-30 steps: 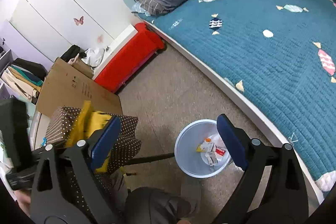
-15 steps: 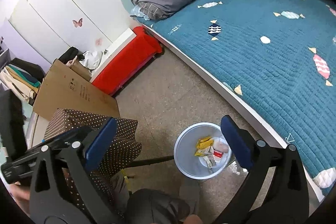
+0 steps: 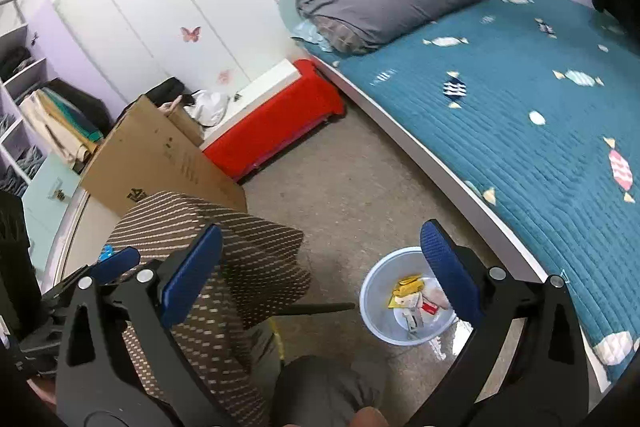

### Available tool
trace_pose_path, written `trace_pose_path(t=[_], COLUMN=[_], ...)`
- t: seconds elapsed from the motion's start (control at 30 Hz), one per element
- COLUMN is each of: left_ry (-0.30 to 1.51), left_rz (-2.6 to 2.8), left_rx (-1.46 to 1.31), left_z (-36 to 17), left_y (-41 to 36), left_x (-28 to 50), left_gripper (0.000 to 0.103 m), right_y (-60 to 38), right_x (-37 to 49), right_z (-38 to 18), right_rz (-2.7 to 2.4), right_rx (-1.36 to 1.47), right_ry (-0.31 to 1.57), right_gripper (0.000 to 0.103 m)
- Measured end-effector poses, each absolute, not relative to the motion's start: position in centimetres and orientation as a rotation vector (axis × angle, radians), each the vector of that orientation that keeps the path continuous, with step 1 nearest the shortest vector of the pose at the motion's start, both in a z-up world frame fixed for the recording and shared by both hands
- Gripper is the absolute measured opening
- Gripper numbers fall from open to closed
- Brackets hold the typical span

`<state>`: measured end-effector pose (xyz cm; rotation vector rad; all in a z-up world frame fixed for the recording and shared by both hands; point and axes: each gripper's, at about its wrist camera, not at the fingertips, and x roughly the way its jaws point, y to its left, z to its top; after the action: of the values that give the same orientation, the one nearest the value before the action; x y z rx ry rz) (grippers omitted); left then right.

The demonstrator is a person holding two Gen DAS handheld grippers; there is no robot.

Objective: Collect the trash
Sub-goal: 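Move both tools back over the table toward the remaining trash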

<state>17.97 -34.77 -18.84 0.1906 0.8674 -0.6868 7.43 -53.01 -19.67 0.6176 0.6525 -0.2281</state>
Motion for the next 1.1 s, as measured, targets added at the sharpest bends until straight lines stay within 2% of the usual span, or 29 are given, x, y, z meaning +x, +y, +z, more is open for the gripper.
trace_pose_path(t=[0.6, 1.1], left_ry=[0.794, 0.809], left_rz=[-0.487, -0.156], left_rx=[0.068, -0.087], left_z=[-16.0, -17.6], left_y=[-18.9, -2.4], left_x=[16.2, 17.1], left_gripper=[0.094, 0.094], right_y=[-36.4, -21.1], right_x=[12.7, 19.4], right_z=[-14.4, -16.0], right_rz=[0.055, 0.318], right_rx=[0.351, 0.108], right_ry=[0.712, 0.773], right_gripper=[0.097, 0.097])
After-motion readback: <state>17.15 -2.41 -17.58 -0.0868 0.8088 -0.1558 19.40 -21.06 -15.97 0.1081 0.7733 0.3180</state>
